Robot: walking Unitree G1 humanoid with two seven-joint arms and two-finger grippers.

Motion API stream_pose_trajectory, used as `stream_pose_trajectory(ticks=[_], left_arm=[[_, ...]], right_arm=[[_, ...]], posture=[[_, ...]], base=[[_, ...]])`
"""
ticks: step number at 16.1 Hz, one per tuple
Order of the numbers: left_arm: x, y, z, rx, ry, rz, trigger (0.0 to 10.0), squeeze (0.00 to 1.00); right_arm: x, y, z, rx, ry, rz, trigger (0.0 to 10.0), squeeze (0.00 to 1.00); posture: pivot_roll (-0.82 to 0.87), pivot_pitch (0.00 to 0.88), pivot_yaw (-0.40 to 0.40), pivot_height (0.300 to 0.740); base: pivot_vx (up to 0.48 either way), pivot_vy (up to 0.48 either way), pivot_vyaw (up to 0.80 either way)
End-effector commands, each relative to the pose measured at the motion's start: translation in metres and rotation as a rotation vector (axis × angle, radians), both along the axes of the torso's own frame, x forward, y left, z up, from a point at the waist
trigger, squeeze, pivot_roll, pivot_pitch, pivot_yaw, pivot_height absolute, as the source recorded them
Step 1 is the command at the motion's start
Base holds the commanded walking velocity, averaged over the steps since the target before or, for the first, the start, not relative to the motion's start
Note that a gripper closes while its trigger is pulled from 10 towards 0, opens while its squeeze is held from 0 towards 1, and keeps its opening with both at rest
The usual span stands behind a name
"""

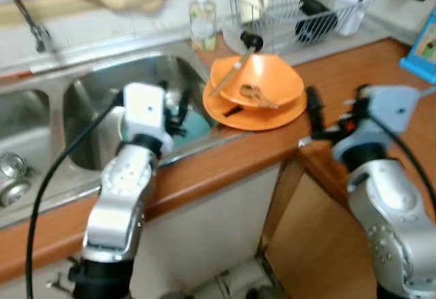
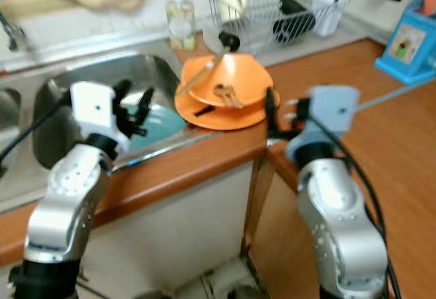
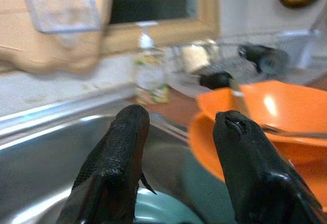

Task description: Kitchen organization

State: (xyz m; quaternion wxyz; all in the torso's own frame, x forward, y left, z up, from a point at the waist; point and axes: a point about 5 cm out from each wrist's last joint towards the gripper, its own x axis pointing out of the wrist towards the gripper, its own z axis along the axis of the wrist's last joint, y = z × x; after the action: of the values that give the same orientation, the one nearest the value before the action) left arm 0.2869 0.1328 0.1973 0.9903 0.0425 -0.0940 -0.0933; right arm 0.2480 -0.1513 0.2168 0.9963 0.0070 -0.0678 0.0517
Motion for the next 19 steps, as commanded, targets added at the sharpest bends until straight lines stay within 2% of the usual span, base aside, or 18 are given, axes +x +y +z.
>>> stream_pose_trajectory(ticks=[1,3,6,8,12,16,19], left_arm=[[0.001,0.008,-0.002,0.011,0.014,0.044,10.0,0.00],[-0.001,0.012,-0.003,0.006,0.015,0.047,10.0,0.00],[-0.006,0.006,-0.007,-0.038,0.044,-0.038,10.0,0.00],[-0.008,0.003,-0.018,-0.062,0.091,-0.049,10.0,0.00],[-0.017,-0.002,-0.030,0.018,0.114,-0.091,10.0,0.00],[-0.020,-0.005,-0.031,-0.015,0.116,-0.104,10.0,0.00],[-0.021,-0.007,-0.026,-0.030,0.079,-0.121,10.0,0.00]], right_arm=[[-0.004,0.009,0.000,-0.002,0.011,0.067,10.0,1.00],[-0.006,0.011,-0.004,-0.010,0.013,0.080,10.0,1.00],[-0.005,0.007,-0.009,-0.013,0.032,0.052,10.0,1.00],[-0.005,0.004,-0.013,-0.034,0.059,0.060,10.0,1.00],[-0.006,-0.001,-0.017,-0.069,0.078,0.044,10.0,1.00],[-0.006,-0.005,-0.019,-0.063,0.081,0.021,10.0,1.00],[-0.007,-0.007,-0.021,-0.062,0.085,0.021,10.0,1.00]], posture=[[-0.14,0.000,0.039,0.740],[-0.13,0.000,0.030,0.740],[-0.13,0.000,0.028,0.740],[-0.13,0.000,0.019,0.740],[-0.13,0.000,0.010,0.740],[-0.13,0.000,0.005,0.740],[-0.14,0.000,0.006,0.740]], base=[[0.000,0.000,0.00],[0.000,0.000,0.00],[0.000,0.000,0.00],[0.000,0.000,0.00],[0.000,0.000,0.00],[0.000,0.000,0.00],[0.000,0.000,0.00]])
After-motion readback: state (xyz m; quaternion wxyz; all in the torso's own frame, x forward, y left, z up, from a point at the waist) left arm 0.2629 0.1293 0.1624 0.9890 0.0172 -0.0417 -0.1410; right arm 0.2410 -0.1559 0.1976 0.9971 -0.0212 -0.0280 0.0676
